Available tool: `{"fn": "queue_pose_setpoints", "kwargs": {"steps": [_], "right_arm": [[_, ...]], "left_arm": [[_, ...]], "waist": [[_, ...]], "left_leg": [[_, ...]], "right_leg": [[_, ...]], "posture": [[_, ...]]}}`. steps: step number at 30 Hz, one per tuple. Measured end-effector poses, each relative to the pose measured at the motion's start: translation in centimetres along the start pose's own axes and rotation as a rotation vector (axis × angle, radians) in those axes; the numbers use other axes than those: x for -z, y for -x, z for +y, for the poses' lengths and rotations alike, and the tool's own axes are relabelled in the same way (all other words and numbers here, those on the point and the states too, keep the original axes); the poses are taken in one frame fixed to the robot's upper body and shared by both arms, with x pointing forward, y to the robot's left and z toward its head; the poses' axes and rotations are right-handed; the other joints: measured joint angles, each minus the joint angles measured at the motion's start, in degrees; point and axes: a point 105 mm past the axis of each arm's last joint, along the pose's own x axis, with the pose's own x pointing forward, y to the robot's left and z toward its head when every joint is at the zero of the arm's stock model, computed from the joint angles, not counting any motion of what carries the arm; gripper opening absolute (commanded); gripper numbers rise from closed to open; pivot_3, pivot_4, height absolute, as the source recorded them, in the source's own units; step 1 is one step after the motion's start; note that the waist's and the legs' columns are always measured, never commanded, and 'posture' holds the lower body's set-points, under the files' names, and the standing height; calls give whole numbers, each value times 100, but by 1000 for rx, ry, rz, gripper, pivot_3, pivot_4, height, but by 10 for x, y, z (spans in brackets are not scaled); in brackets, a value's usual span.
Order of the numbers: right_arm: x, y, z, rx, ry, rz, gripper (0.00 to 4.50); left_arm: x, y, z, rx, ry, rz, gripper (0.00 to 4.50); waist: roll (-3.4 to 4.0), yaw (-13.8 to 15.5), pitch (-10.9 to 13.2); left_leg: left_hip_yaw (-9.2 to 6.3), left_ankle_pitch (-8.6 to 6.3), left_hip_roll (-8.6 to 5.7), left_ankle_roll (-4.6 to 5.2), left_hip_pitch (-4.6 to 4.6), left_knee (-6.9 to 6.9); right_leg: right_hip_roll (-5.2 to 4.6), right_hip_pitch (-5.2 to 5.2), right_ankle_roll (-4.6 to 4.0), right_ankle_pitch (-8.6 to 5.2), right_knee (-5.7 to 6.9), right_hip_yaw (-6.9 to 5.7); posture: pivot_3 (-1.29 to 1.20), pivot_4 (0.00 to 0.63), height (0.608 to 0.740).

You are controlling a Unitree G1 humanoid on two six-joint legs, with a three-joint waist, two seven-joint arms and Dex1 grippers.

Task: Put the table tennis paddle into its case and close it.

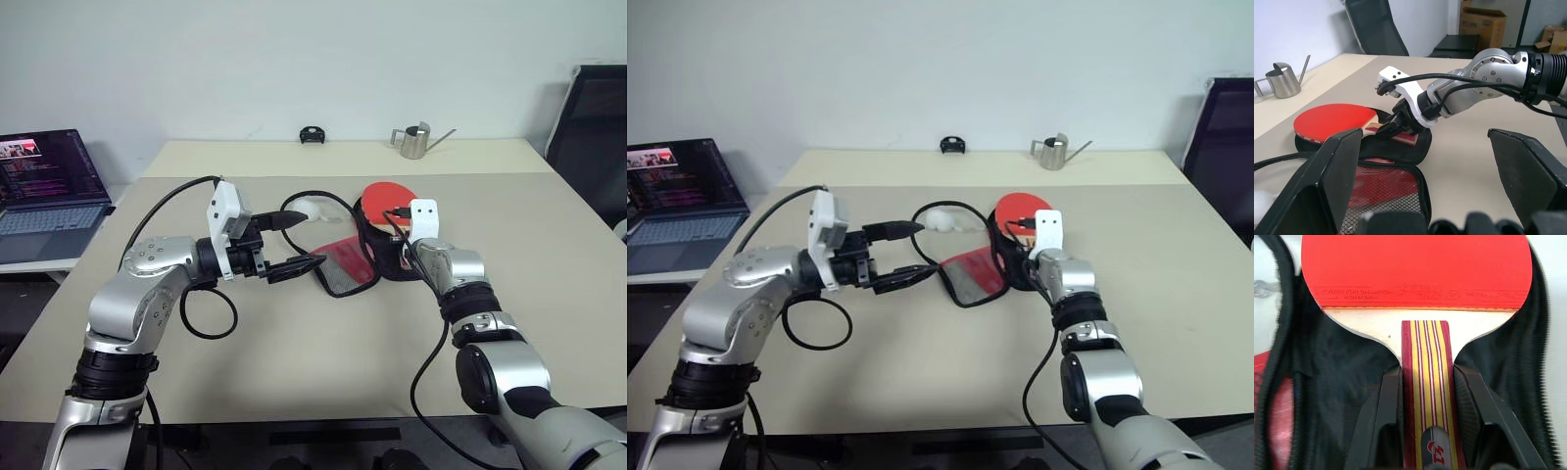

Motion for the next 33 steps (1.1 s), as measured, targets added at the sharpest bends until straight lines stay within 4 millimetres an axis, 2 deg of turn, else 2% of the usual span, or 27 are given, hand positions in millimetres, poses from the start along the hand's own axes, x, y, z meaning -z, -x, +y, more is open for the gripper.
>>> {"fn": "queue_pose_setpoints", "kwargs": {"steps": [11, 17, 18, 20, 27, 33], "right_arm": [[6, 7, 3, -12, 54, 11, 1075], [7, 5, 4, -7, 28, 9, 1075], [7, 5, 5, -5, 20, 7, 1635], [10, 3, 9, -9, 6, 14, 2070], [12, 2, 20, -20, -3, 8, 4478], [3, 6, 32, -67, -14, -31, 4478]], "left_arm": [[-1, -1, 0, 1, -7, -6, 4500], [-1, -1, 0, 1, -7, -6, 4500], [-1, -1, 0, 1, -7, -6, 4500], [-1, -1, 0, 1, -7, -6, 4500], [1, 0, 0, -2, -3, -2, 4500], [3, 0, 1, -19, 1, 0, 4500]], "waist": [[0, -9, 0], [-3, -23, -2], [-4, -29, -2], [-4, -39, -2], [-3, -48, -2], [-2, -48, -1]], "left_leg": [[-1, 0, 1, 0, 1, -1], [0, 0, 1, 0, 3, -1], [0, 0, 1, 0, 4, -1], [0, 0, 1, 0, 5, -1], [0, 0, 1, 0, 5, -1], [0, 0, 1, 0, 4, -2]], "right_leg": [[1, 0, 0, 0, 0, 0], [1, 1, 0, 0, 1, 1], [1, 1, 0, 0, 1, 1], [1, 1, 0, 0, 2, 1], [1, 1, 0, 0, 3, 2], [1, -2, 0, 0, 3, 2]], "posture": [[0, 150, 740], [0, 150, 740], [0, 150, 740], [0, 150, 740], [0, 150, 740], [0, 150, 740]]}}
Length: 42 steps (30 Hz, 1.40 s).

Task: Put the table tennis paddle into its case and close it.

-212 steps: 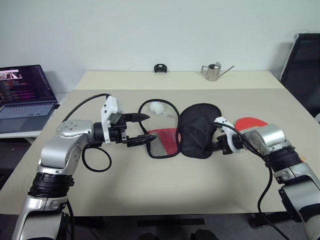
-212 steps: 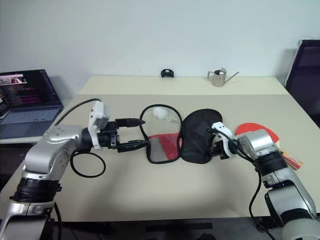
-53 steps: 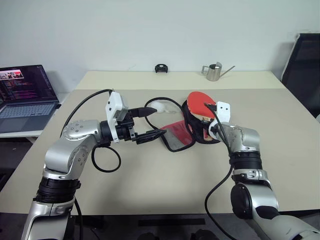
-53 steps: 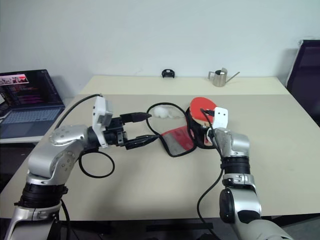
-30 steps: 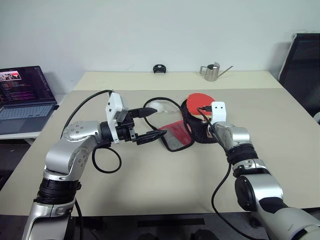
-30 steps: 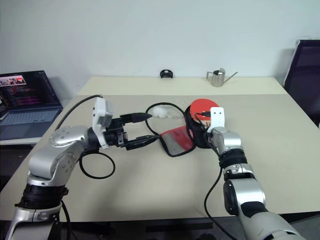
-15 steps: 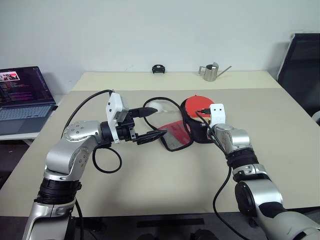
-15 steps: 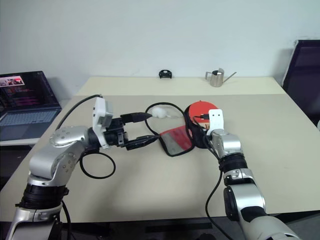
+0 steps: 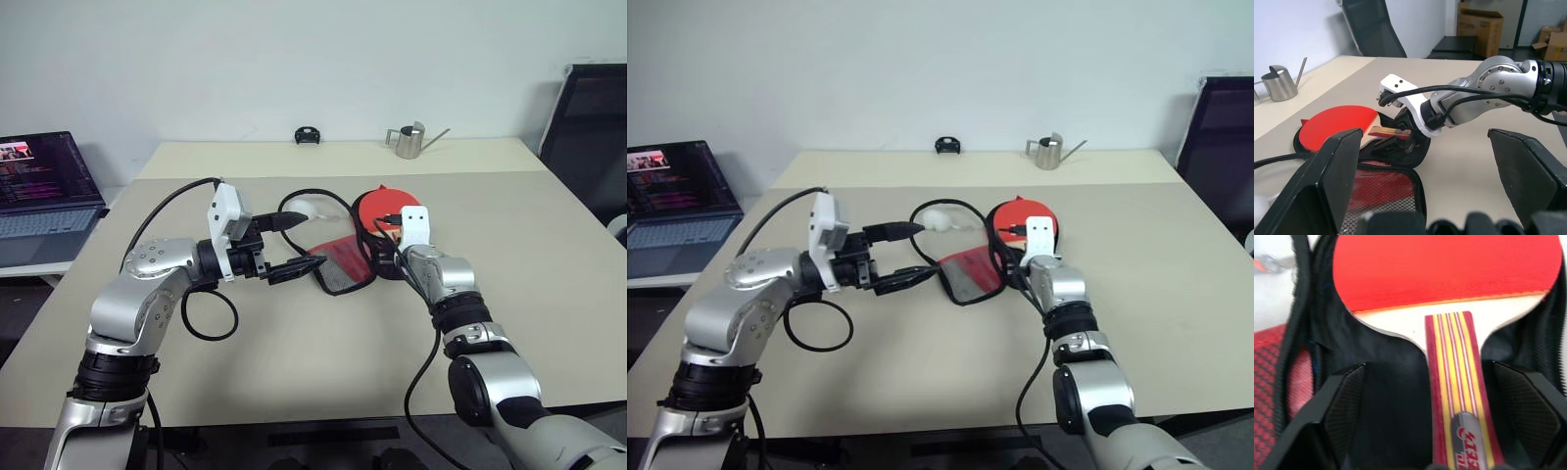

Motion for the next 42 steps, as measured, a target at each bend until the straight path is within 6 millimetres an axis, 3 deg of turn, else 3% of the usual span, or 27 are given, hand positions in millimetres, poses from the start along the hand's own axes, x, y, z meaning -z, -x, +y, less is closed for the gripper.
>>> {"fn": "queue_pose_setpoints", "kwargs": {"steps": [6, 10, 14, 20, 26, 31, 37, 42], "right_arm": [[-38, 34, 21, -163, -37, -120, 4478], [-41, 61, 24, -253, -17, -140, 4478], [-27, 82, 6, -290, 76, -113, 4478], [-20, 92, -28, -259, 104, -84, 4478], [-42, 114, -35, -368, 194, -183, 4478], [-47, 129, -51, -410, 315, -218, 4478], [-53, 151, -37, -598, 379, -240, 4478], [-62, 159, -31, -645, 398, -268, 4478]], "left_arm": [[3, 3, 3, -37, 6, 3, 4500], [2, 6, 9, -75, 2, 0, 4500], [9, 13, 20, -143, 15, 8, 4500], [27, 26, 44, -280, 27, 47, 4500], [60, 45, 71, -449, 40, 141, 4500], [81, 50, 86, -530, 35, 212, 4500], [104, 44, 101, -593, 54, 278, 4500], [112, 22, 108, -591, 51, 295, 4500]], "waist": [[0, 16, 0], [0, 43, 0], [0, 97, 0], [0, 117, 1], [-3, 132, 1], [-6, 164, 2], [-11, 160, 6], [-15, 172, 7]], "left_leg": [[-5, -1, 1, 1, -9, -5], [-7, -7, 0, 11, -9, -6], [-7, -10, -1, 17, -9, -4], [-6, -12, -1, 21, -4, -5], [-7, -13, -1, 23, -7, -5], [-7, -13, -3, 24, -9, -4], [-8, -14, -3, 24, -10, -1], [-9, -14, -3, 24, -12, 1]], "right_leg": [[-1, -4, 0, 0, -7, -4], [-1, -5, 0, 0, -8, -5], [-1, -3, 0, 0, -7, -5], [1, -3, 0, 0, -4, -4], [0, -2, 0, 0, -10, -7], [-3, 0, 0, 0, -12, -10], [-3, 1, 0, 0, -11, -11], [-4, 1, 0, 0, -11, -14]], "posture": [[0, 150, 740], [0, 150, 740], [0, 150, 740], [0, 150, 740], [0, 150, 740], [0, 150, 740], [0, 150, 740], [0, 150, 740]]}}
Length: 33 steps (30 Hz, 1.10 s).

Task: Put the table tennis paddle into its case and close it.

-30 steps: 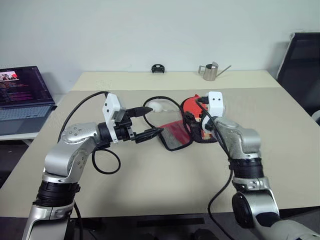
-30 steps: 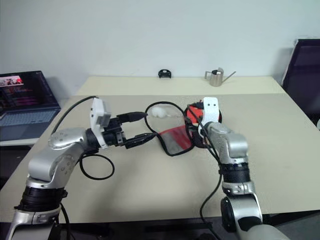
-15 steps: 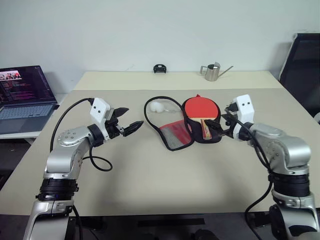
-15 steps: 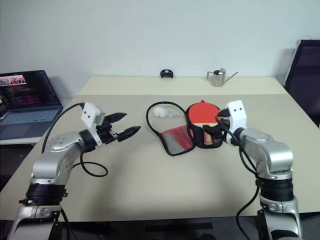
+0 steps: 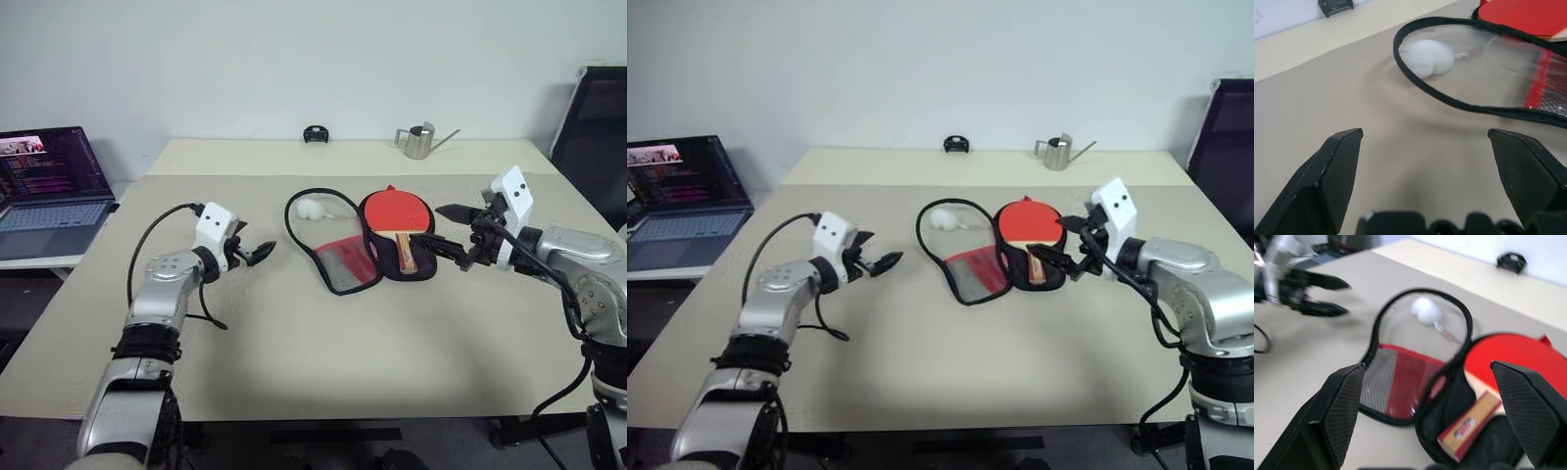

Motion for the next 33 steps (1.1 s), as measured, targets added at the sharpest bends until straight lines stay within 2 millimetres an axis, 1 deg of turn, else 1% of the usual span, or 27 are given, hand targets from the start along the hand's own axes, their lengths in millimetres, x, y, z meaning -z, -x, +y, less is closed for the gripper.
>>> {"fn": "queue_pose_setpoints", "kwargs": {"steps": [5, 10, 12, 16, 18, 19, 21, 24, 25, 26, 27, 28, 31, 33], "right_arm": [[-1, 1, 1, -6, -1, -3, 4478], [-3, 5, 4, -41, 13, 2, 4478], [-4, 6, 5, -48, 10, -2, 4478], [-7, 8, 3, -36, 6, -16, 4478], [-7, 9, 2, -29, 6, -17, 4478], [-7, 9, 2, -28, 6, -17, 4478], [-8, 9, 2, -29, 6, -17, 4478], [-8, 11, 1, -24, 14, -11, 4478], [-9, 12, 0, -20, 17, -10, 4478], [-9, 13, 0, -18, 17, -12, 4478], [-9, 14, -2, -11, 20, -7, 4478], [-9, 15, -2, -9, 23, -6, 4478], [-9, 16, -2, -7, 21, -6, 4478], [-9, 17, -1, -6, 22, -9, 4478]], "left_arm": [[11, -21, -10, -5, 0, 44, 4500], [24, -37, -20, -17, -9, 117, 4500], [25, -43, -27, -9, -5, 121, 4500], [20, -51, -34, 0, 18, 101, 4500], [19, -59, -47, 23, 77, 84, 4500], [16, -63, -56, 48, 100, 72, 4500], [8, -71, -71, 94, 133, 47, 4500], [-13, -80, -82, 138, 156, -5, 4500], [-24, -83, -84, 155, 161, -36, 4500], [-31, -84, -85, 163, 165, -55, 4500], [-44, -88, -90, 185, 172, -89, 4500], [-52, -90, -95, 205, 170, -109, 4500], [-84, -98, -117, 286, 161, -179, 4500], [-97, -101, -130, 323, 148, -206, 4500]], "waist": [[-2, 0, 1], [-6, 13, 2], [-8, 12, 2], [-12, 15, -2], [-12, 21, -2], [-12, 23, -1], [-13, 29, -1], [-14, 32, 0], [-14, 38, -1], [-14, 40, -1], [-14, 47, -1], [-14, 52, -1], [-14, 67, 0], [-14, 63, 0]], "left_leg": [[0, 1, 0, -1, -4, 0], [-2, 1, 0, -1, -14, 4], [-2, 1, -1, -1, -31, 9], [0, 13, -1, -21, -80, 15], [1, 14, -3, -23, -85, 17], [1, 14, -4, -23, -88, 17], [1, 14, -6, -23, -91, 17], [2, 14, -7, -23, -92, 16], [2, 14, -7, -23, -91, 16], [2, 14, -7, -23, -91, 16], [3, 14, -7, -23, -91, 16], [3, 14, -7, -23, -91, 16], [4, 14, -8, -23, -91, 16], [5, 14, -8, -23, -90, 15]], "right_leg": [[0, -2, 0, 0, 0, -1], [0, -5, 0, 0, -1, -7], [-1, -20, 0, 0, 2, -7], [-1, -76, 1, 1, 17, -5], [-3, -80, 1, 1, 14, -6], [-4, -82, 1, 1, 12, -6], [-4, -83, 1, 1, 9, -7], [-4, -85, 1, 1, 10, -6], [-4, -85, 1, 1, 11, -6], [-4, -85, 1, 1, 11, -6], [-4, -85, 1, 1, 11, -5], [-4, -85, 1, 1, 10, -5], [-4, -85, 1, 1, 10, -4], [-4, -85, 1, 1, 11, -3]], "posture": [[0, 150, 740], [0, 150, 740], [0, 150, 740], [0, 150, 740], [0, 150, 740], [0, 150, 740], [0, 150, 740], [0, 150, 740], [0, 150, 740], [0, 150, 740], [0, 150, 740], [0, 150, 740], [0, 150, 740], [0, 150, 740]]}}
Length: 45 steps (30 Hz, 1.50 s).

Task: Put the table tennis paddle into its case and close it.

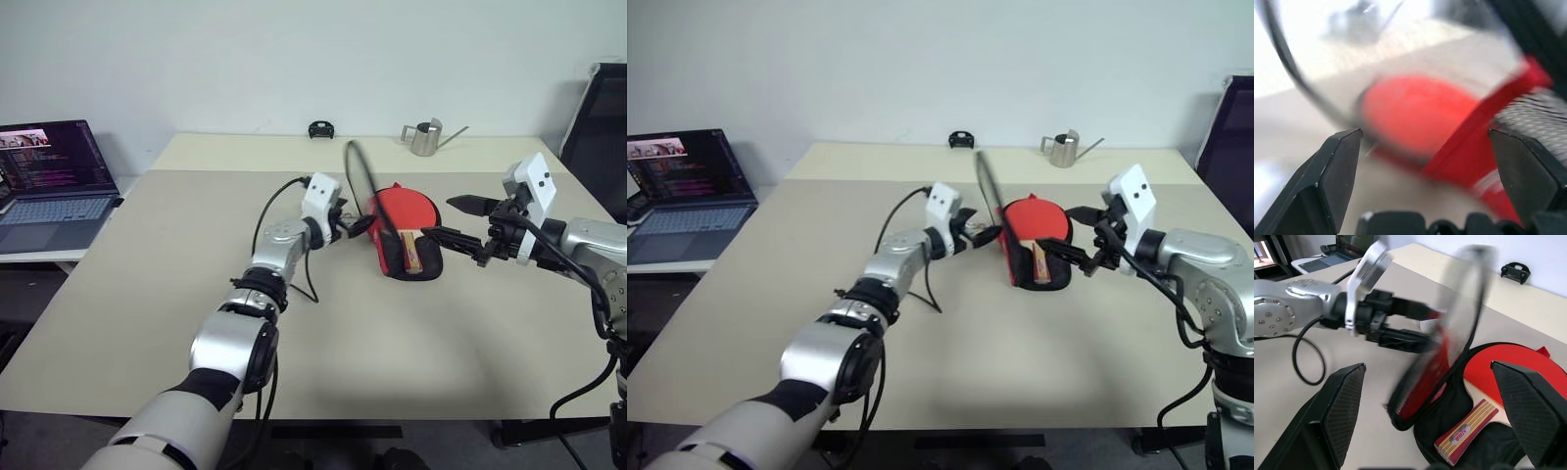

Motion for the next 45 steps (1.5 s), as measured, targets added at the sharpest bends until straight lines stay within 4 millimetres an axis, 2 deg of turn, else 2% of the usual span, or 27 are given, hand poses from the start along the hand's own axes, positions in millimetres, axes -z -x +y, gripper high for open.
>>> {"fn": "queue_pose_setpoints", "kwargs": {"steps": [3, 10, 13, 15, 18, 21, 25, 29, 35, 39, 45], "right_arm": [[-1, 3, 0, 13, 1, -8, 4478], [2, 9, -3, 66, -3, 2, 4478], [8, 11, -4, 97, -19, 17, 4478], [12, 10, -6, 118, -38, 20, 4478], [19, 6, -12, 149, -83, 18, 4478], [39, -2, -24, 193, -153, 51, 4478], [63, -20, -54, 303, -214, 88, 4478], [73, -36, -80, 400, -209, 104, 4478], [101, -58, -97, 448, -194, 166, 4478], [116, -65, -99, 443, -191, 204, 4478], [135, -80, -94, 416, -185, 257, 4478]], "left_arm": [[-2, -11, -14, 28, -5, -1, 4500], [27, -28, -44, 28, 49, 85, 4500], [24, -32, -54, 69, 54, 65, 4500], [17, -30, -52, 100, 66, 27, 4500], [2, -17, -34, 116, 73, -39, 4500], [-15, 2, -6, 94, 23, -98, 4500], [-24, 38, 17, 143, -41, -152, 4500], [-22, 70, 21, 214, -33, -157, 4500], [-42, 115, 25, 207, -73, -172, 4500], [-42, 129, 19, 199, -47, -174, 4500], [-49, 137, 12, 189, -55, -177, 4500]], "waist": [[0, -2, 0], [-1, 10, 0], [-1, 11, 0], [-1, -3, 0], [-1, -49, 0], [-1, -85, 0], [2, -108, -2], [3, -111, -2], [4, -109, -3], [4, -109, -3], [4, -151, -3]], "left_leg": [[1, 0, 0, 0, 2, 0], [3, 0, 0, 1, 1, 1], [5, 0, 0, 0, 3, 1], [7, 1, 1, 0, 9, 0], [8, 2, 2, -1, 14, 1], [14, 3, 2, -1, 19, 4], [21, 7, 2, -4, 24, 5], [19, 11, 4, -9, 17, 8], [17, 11, 5, -10, 16, 11], [16, 11, 5, -10, 16, 16], [17, 12, 6, -11, 20, 25]], "right_leg": [[0, 0, 0, 0, 2, 0], [0, 0, 0, 0, 4, 3], [0, 0, 0, 0, 6, 6], [2, 0, 0, 0, 12, 9], [2, 0, 0, 0, 24, 12], [2, 0, 0, 0, 34, 17], [2, -5, 0, 0, 45, 21], [2, -11, 0, 0, 49, 22], [1, -10, 0, 0, 48, 22], [1, -10, 0, 0, 52, 22], [2, -10, 0, 0, 69, 23]], "posture": [[0, 150, 740], [0, 150, 740], [0, 150, 740], [0, 150, 740], [0, 150, 740], [0, 150, 740], [0, 150, 740], [0, 150, 740], [0, 150, 740], [0, 150, 740], [0, 150, 740]]}}
